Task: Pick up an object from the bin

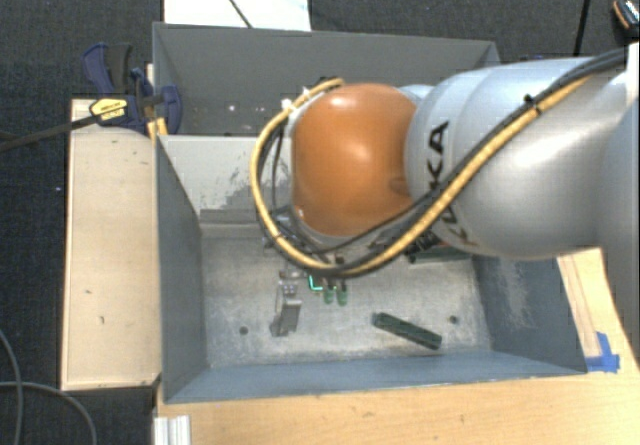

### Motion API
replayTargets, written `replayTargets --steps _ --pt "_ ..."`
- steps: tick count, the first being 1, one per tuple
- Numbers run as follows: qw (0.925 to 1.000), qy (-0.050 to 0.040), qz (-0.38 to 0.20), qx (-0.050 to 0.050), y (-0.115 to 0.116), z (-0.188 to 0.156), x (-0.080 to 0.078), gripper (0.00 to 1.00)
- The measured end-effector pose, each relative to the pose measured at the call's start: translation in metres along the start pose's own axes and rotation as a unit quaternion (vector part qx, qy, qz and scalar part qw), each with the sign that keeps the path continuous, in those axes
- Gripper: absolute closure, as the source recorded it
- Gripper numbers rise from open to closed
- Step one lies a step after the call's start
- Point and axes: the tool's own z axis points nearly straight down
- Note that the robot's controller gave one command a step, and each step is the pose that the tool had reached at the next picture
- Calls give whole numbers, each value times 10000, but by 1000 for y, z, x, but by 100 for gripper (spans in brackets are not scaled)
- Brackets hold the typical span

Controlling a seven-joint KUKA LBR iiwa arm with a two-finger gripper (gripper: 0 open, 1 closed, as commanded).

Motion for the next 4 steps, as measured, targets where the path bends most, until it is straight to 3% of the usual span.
replayTargets --steps 2,3,4 --pt "9994 -23 336 8 -105 21 -15 0" --pt "9980 8 637 7 -147 119 8 0" --pt "9954 -44 -953 11 -225 144 -13 0"
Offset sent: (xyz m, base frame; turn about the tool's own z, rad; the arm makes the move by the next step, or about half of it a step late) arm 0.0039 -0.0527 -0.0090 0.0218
